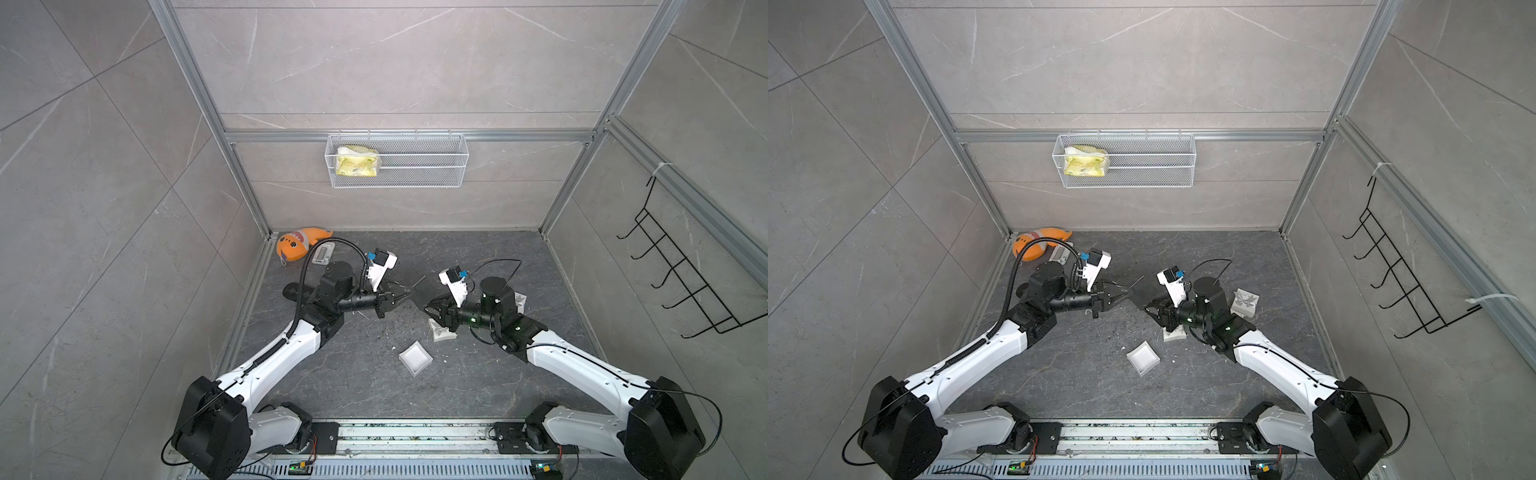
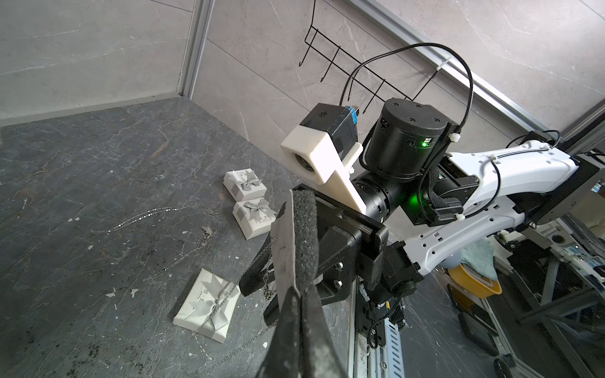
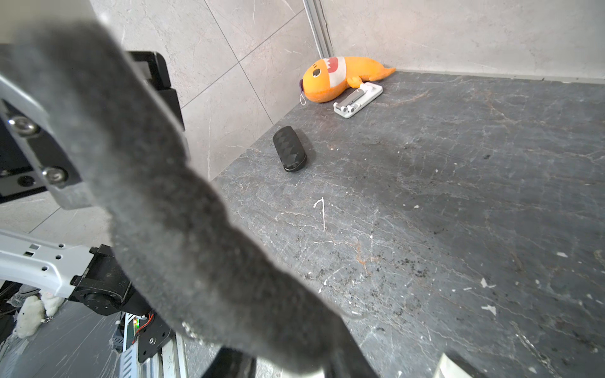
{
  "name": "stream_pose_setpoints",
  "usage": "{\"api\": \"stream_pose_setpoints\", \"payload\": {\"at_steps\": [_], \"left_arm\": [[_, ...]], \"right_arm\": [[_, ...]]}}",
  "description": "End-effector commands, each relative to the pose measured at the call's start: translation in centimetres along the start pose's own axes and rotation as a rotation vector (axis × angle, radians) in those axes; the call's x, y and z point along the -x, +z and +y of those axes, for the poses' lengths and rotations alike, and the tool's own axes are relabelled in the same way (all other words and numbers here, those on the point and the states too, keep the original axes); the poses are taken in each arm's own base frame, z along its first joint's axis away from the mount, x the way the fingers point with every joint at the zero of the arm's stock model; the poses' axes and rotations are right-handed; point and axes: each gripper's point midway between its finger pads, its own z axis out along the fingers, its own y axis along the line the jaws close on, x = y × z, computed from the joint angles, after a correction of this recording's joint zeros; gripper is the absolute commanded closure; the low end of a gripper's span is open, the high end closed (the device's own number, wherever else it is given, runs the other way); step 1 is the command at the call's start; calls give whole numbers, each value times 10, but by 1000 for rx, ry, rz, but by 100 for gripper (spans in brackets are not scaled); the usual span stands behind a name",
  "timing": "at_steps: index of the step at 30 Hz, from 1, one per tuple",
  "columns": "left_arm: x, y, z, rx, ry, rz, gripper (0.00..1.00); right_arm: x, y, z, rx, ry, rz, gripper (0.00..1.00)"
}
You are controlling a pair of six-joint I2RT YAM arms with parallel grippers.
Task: Take the necklace out of the lift-off lid jewelry box
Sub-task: Pick up the necklace from the inner lining.
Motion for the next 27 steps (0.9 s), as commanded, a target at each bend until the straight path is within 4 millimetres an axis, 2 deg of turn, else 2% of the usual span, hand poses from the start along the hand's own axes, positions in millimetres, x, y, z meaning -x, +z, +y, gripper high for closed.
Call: {"api": "stream_pose_setpoints", "payload": {"at_steps": [1,6,12,16,23,27], "left_arm": [[20,-4,-14,-47,48,-42,100],[21,-4,-12,-42,44,-44,100],[22,-5,-6,-18,38,-53,100],[24,-6,3,25,25,-62,100],[22,-10,32,162,14,-78,100],[12,-8,41,183,10,-51,100]], "right_arm": [[10,-2,5,19,-28,-39,70],[10,-5,6,19,-32,-45,83],[6,-6,4,9,-33,-31,90],[0,-9,-1,-29,-32,-11,93],[-12,-20,-10,-112,-25,49,97],[-10,-25,-9,-131,-30,62,97]]}}
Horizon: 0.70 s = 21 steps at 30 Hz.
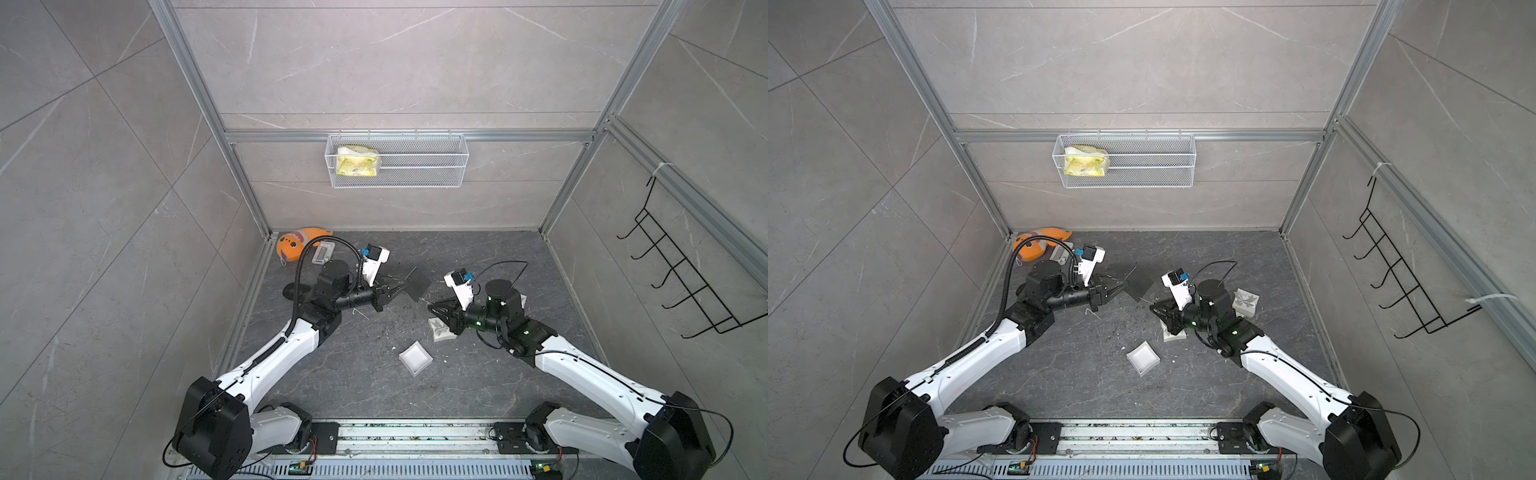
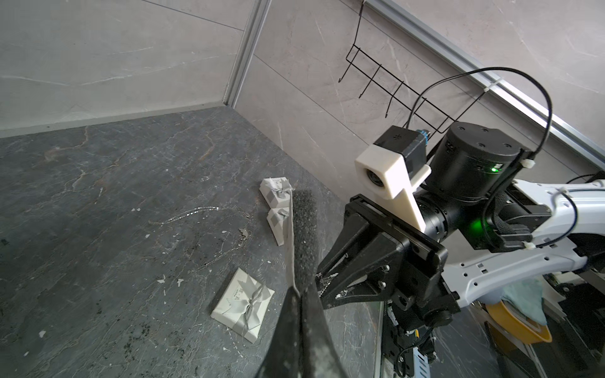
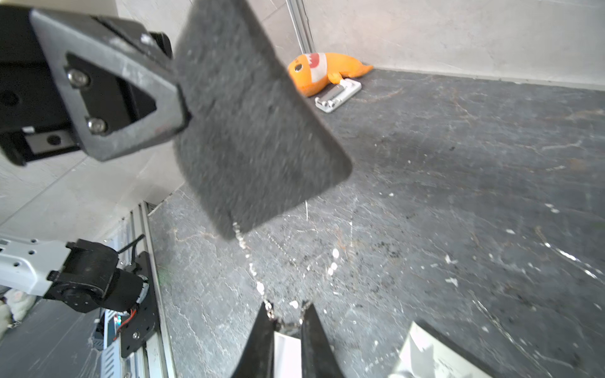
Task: Take the necklace out of the lift-off lid jewelry box
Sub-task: Pick up the necklace from the inner lining, then place the necklace at the center of the board.
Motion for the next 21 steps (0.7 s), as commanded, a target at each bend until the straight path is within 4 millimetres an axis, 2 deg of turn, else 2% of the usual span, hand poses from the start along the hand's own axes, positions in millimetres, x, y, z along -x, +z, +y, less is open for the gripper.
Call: {"api": "stream_pose_setpoints", "payload": {"at_steps": [1,4,6,10,12,16,21], "left_arm": [[2,1,11,46,34,-3,100],[-4,-1,27,119,23,-12,100],[-5,-7,45,220,-2,-35,100],[-10,-35,94,534,-48,-70,100],[-14,-51,109,639,-66,-90,100],[-21,-69,117,693,-84,-112,100],[-33,-77,108,681,-59,-96,100]], "right_arm": [[-1,-8,-4,-42,-14,30,97],[2,-9,-3,-50,-23,47,97],[4,-9,-4,-61,-32,63,97],[8,-4,-7,-70,-38,99,97],[11,2,-7,-59,-35,125,97],[18,21,-12,-51,-24,184,97],[26,56,-28,-65,1,278,97]]}}
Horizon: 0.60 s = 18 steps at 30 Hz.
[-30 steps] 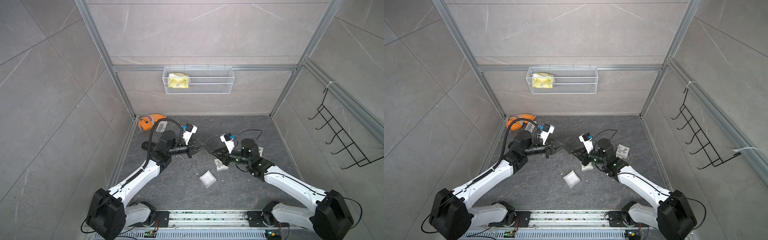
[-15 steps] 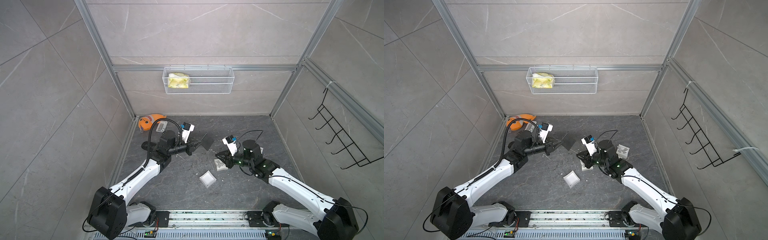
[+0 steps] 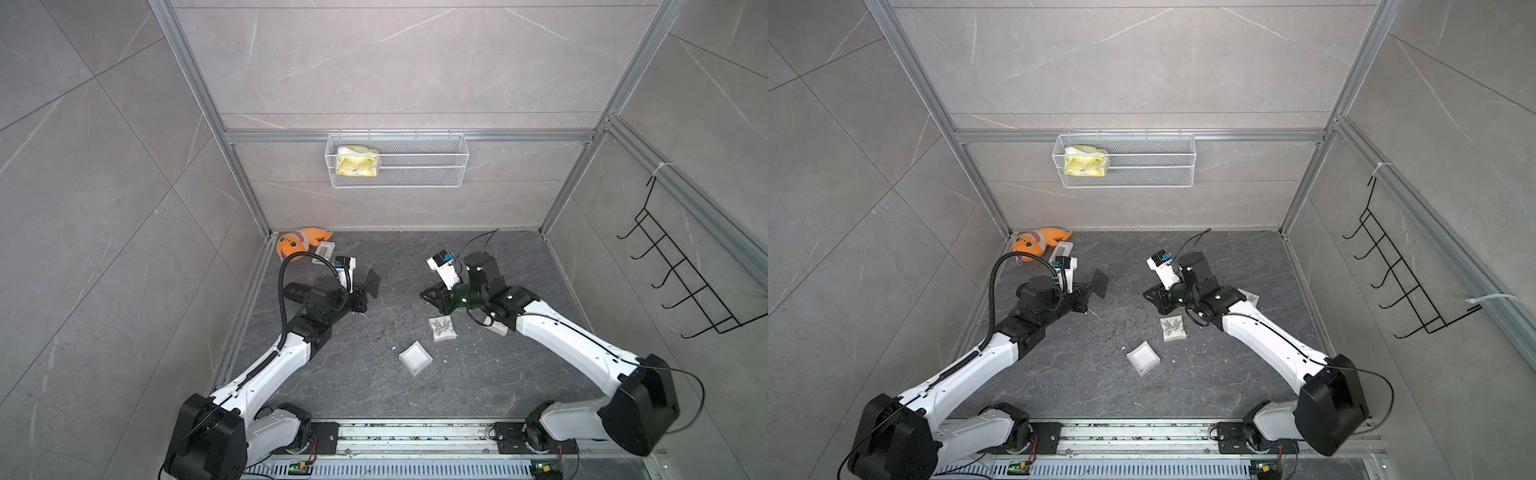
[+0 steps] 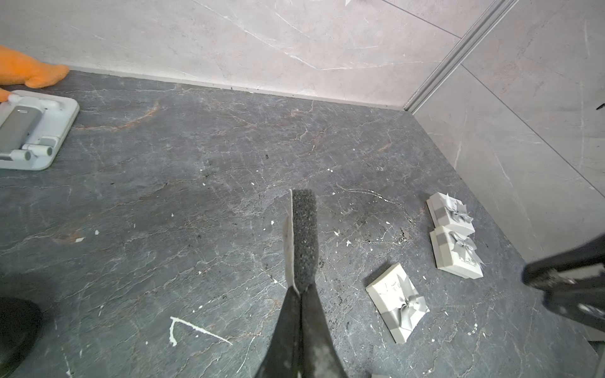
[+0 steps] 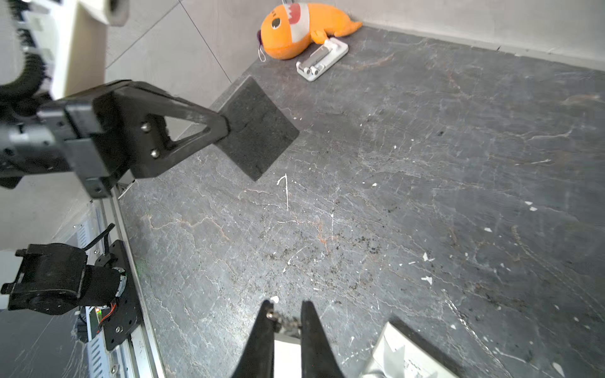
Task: Take the necklace out of the lift-off lid jewelry box
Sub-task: Place the necklace at the center of the board.
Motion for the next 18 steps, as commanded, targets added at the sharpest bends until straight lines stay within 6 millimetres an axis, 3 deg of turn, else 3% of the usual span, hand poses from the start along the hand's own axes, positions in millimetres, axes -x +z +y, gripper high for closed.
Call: {"api": "stream_pose_setpoints", "payload": {"at_steps": [1,9,14,18], "left_arm": [[7,-14,0,11,30,-48,100],[-8,-33,3,13,59,-48,100],[-11,-40,-1,-10,51,-55,100],[-13,-45,-3,-25,44,-57,100]], "right_arm": [[3,18,-9,-8,9,80,97],[38,72,-36,-58,43,153,97],[19,116,-60,-82,92,276,96],[-6,135,-82,-140,120,365,95]]}}
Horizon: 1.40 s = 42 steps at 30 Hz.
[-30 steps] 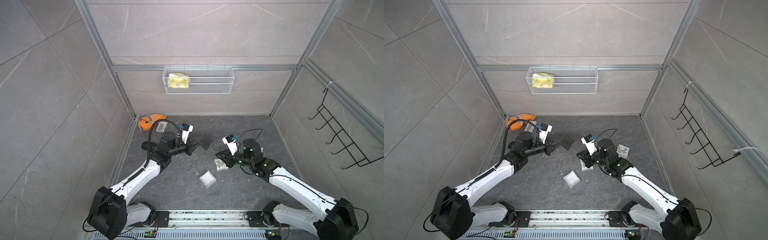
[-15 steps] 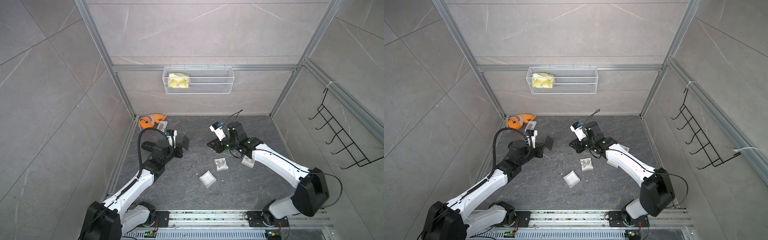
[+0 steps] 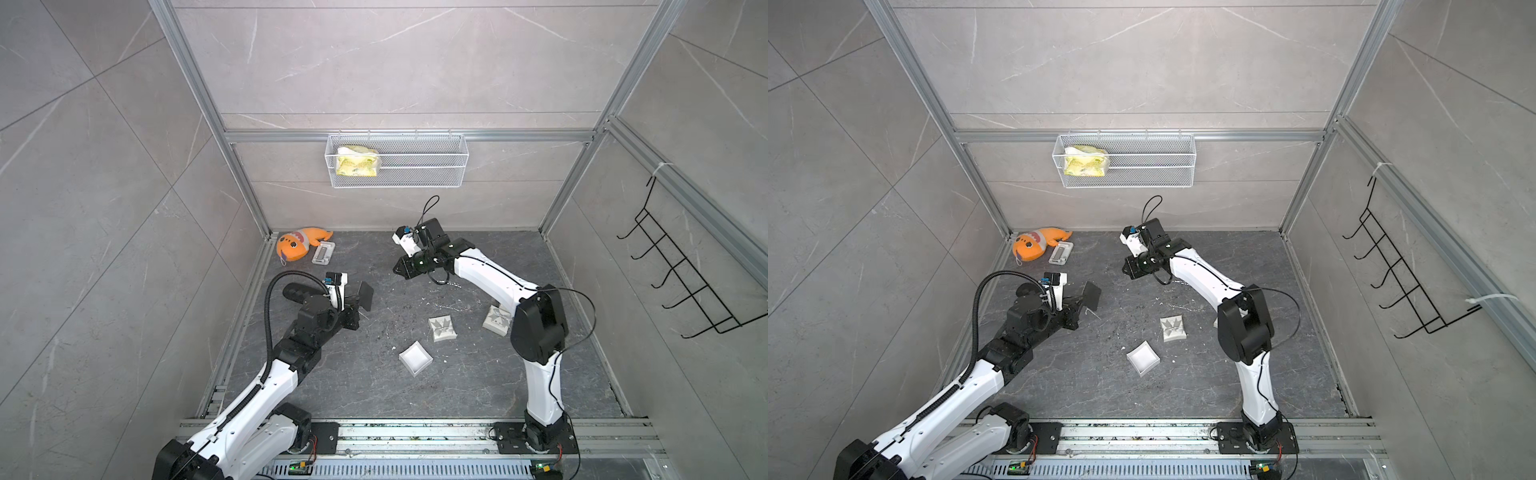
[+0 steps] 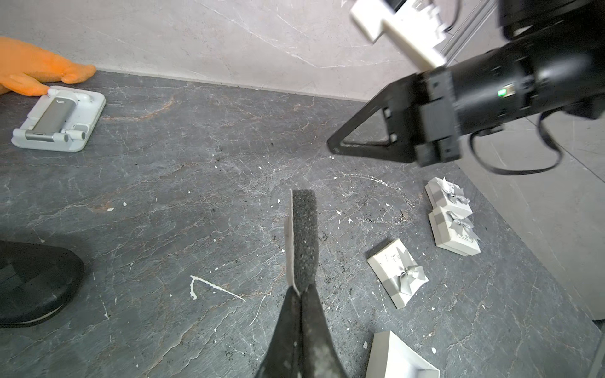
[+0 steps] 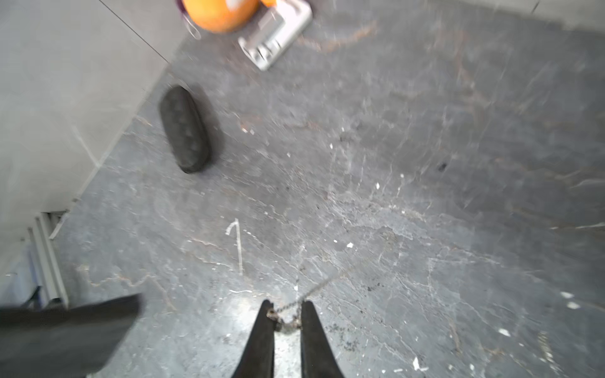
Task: Take the necklace out of the lift-off lid jewelry box
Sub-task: Place the necklace at the center of the board.
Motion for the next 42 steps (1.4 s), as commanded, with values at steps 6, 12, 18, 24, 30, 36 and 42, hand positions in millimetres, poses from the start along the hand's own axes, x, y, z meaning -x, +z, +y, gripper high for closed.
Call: {"api": "stream_pose_setpoints", "payload": {"at_steps": [6,12,18,24,30,36,42], "left_arm": [[3,-9,-11,-59,18,-22,100],[5,-6,-16,-84,16,-16,100],[5,0,-21,-113,12,3,100],[6,3,-30,-167,12,14,100],[3,8,-46,-261,15,49,100],[12,4,-67,-380,8,41,100],[20,0,-90,-509,15,63,100]], "right_arm": [[-52,21,-43,-136,80,194,95],[-73,14,-65,-221,110,229,94],[-92,2,-99,-367,121,274,94],[-103,-7,-123,-459,139,300,89],[-110,-13,-133,-500,143,315,69],[-105,-40,-115,-461,130,275,53],[-88,-72,-16,31,28,97,49]]}}
